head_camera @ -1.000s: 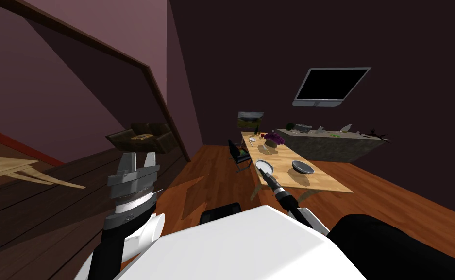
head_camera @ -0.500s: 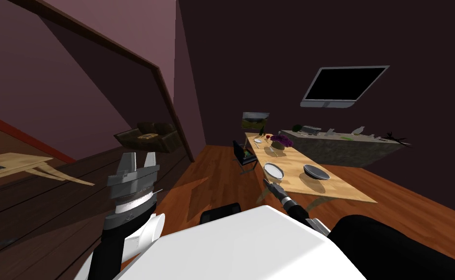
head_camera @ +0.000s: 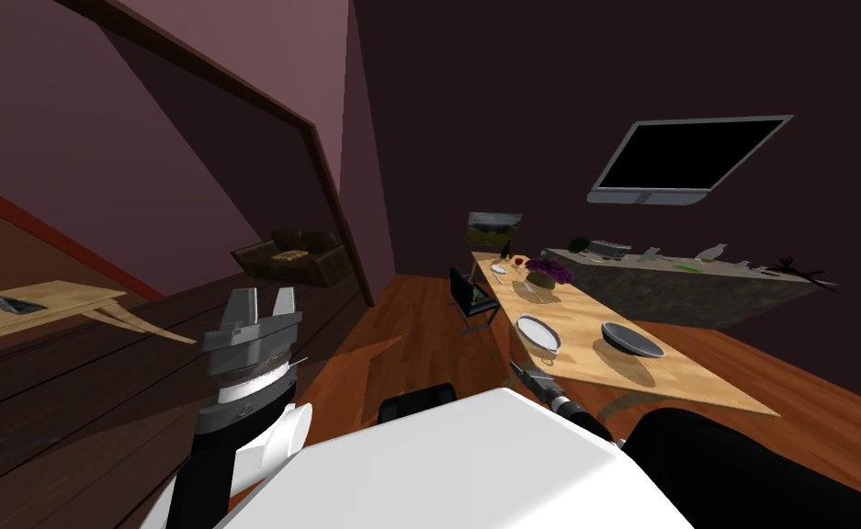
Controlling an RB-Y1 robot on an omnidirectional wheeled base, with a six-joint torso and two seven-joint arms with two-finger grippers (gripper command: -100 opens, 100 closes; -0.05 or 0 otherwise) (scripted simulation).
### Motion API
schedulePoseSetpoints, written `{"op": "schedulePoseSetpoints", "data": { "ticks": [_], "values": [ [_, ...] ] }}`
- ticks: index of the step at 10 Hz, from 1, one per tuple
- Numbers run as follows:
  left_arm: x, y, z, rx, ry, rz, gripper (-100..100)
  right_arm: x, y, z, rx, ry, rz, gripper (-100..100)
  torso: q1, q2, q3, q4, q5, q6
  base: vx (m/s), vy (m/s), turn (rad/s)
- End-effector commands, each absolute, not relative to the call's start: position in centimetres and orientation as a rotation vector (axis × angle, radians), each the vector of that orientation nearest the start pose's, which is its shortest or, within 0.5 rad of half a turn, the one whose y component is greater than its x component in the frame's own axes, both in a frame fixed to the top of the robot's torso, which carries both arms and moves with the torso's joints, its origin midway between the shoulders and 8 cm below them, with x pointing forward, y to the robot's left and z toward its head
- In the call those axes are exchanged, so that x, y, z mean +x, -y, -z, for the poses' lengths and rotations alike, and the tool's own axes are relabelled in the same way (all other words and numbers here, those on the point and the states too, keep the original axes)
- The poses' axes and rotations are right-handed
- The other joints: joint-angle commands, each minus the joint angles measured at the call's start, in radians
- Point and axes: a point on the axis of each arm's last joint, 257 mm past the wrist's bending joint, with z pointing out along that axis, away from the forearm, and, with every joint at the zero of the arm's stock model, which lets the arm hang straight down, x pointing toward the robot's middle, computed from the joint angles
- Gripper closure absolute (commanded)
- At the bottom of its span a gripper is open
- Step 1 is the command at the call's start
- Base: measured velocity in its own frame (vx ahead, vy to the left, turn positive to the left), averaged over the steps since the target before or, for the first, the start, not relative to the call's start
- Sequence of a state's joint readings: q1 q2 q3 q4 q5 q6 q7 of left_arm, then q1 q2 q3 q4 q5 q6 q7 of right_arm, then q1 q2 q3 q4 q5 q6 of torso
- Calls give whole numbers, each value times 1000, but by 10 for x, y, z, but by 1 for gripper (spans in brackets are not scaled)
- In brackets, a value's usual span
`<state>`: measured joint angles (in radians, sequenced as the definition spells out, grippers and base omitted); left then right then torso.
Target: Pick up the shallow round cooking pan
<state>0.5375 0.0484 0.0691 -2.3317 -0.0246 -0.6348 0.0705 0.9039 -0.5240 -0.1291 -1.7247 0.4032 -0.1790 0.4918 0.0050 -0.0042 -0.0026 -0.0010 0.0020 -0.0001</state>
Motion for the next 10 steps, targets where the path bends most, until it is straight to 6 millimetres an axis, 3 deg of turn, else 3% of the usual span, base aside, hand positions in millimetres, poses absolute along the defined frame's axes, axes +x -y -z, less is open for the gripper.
{"op": "schedulePoseSetpoints", "data": {
  "ticks": [1,2,4,5,6,7,9,10],
  "values": [
    [304,-285,-60,-491,-553,1313,0,161,492,404,228,-2180,173,-100,0,0,0,0,0,0,102,68,94],
    [304,-285,-60,-491,-553,1313,0,159,494,406,227,-2187,179,-100,-1,-1,0,0,0,0,91,58,41],
    [304,-285,-60,-491,-553,1313,0,105,515,432,108,-2331,298,-100,-2,-1,0,0,-1,0,135,67,112],
    [304,-285,-60,-491,-553,1313,0,101,517,435,94,-2341,311,-100,-1,-4,-2,-1,0,0,126,36,40],
    [304,-285,-60,-491,-553,1313,0,73,526,445,38,-2408,360,-100,-3,-3,-2,-1,-1,0,128,25,96],
    [304,-285,-60,-491,-553,1313,0,71,527,446,23,-2414,369,-100,-4,-3,-1,0,-1,0,102,19,48],
    [304,-285,-60,-491,-553,1313,0,12,546,463,-102,-2549,462,-100,-5,-1,-1,0,-1,0,133,8,123],
    [304,-285,-60,-491,-553,1313,0,12,546,463,-126,-2550,469,-100,-5,-3,-2,-1,-1,0,138,-4,51]
  ]
}}
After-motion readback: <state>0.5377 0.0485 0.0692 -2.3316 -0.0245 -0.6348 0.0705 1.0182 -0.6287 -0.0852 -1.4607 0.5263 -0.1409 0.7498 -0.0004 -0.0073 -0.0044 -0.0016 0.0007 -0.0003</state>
